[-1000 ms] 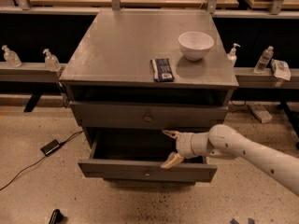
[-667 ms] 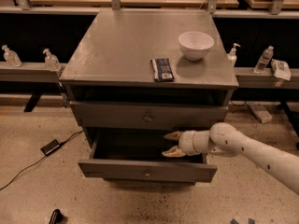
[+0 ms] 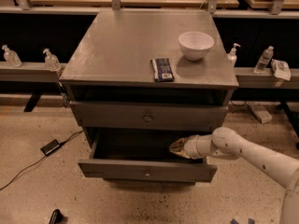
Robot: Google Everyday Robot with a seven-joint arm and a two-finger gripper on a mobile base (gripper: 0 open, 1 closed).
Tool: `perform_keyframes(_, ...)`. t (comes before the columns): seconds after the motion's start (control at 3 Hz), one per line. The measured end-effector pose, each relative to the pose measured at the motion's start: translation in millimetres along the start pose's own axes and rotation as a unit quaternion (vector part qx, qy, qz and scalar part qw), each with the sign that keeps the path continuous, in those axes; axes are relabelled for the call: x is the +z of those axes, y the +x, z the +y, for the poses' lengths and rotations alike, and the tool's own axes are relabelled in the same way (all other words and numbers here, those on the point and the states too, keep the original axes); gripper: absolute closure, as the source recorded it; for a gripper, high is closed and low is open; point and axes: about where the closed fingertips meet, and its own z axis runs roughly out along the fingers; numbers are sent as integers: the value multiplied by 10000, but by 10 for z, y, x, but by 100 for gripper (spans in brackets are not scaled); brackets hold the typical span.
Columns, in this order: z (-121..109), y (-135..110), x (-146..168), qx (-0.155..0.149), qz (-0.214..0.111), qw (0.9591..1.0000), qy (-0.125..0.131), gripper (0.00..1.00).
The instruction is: Open middle drawer
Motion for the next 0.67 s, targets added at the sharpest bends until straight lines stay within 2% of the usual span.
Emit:
perform_keyframes(0.33,155,355,99,126,364,9988,-299,100)
perform_keyframes(0.67,358,504,71,208,529,9967,-572,100)
